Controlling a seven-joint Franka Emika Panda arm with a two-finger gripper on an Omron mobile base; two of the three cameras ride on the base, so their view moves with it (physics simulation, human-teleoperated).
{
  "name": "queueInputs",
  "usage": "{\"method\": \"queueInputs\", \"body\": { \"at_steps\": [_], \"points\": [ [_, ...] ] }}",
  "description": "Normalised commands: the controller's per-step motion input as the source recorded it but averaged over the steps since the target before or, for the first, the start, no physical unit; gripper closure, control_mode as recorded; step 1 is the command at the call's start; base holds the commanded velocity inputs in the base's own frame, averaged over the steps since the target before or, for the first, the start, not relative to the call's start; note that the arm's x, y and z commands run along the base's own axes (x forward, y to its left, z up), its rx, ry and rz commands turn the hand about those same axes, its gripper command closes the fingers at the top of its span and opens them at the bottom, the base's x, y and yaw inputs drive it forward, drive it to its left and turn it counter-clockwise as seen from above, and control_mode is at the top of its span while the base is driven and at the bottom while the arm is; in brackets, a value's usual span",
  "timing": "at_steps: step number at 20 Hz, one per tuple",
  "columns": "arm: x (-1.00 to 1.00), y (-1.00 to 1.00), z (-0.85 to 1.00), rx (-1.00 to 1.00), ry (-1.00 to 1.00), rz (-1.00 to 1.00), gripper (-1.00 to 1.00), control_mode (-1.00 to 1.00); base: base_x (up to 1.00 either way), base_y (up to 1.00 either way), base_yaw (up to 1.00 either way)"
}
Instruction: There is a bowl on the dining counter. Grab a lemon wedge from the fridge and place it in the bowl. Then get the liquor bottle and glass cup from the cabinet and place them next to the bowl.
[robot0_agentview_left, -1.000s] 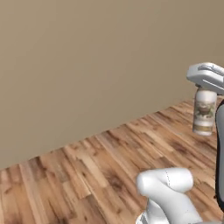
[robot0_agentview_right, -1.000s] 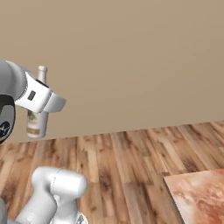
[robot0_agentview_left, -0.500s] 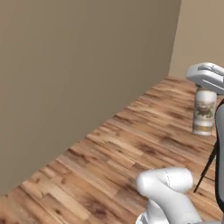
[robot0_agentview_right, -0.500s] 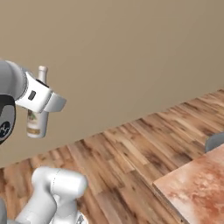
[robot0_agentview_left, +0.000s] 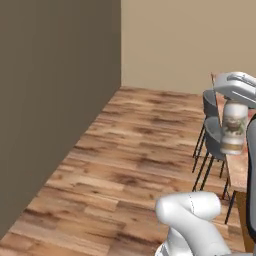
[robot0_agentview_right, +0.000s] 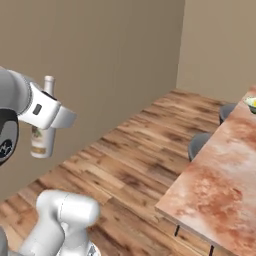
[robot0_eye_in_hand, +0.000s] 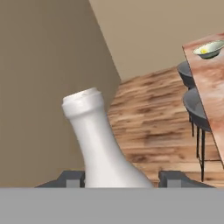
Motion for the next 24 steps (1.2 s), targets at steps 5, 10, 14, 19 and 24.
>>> {"method": "queueInputs", "body": {
  "at_steps": [5, 10, 14, 19, 24],
  "points": [
    [0.00, 0.00, 0.00, 0.00, 0.00, 0.00, 1.00, 1.00, 0.57, 0.63, -0.50],
    [0.00, 0.00, 0.00, 0.00, 0.00, 0.00, 1.00, 1.00, 0.51, 0.98, -0.39],
    [0.00, 0.00, 0.00, 0.00, 0.00, 0.00, 1.00, 1.00, 0.52, 0.89, -0.42],
    [0.00, 0.00, 0.00, 0.00, 0.00, 0.00, 1.00, 1.00, 0.66, 0.69, -0.53],
    [0.00, 0.00, 0.00, 0.00, 0.00, 0.00, 1.00, 1.00, 0.80, 0.55, -0.57]
  ]
}}
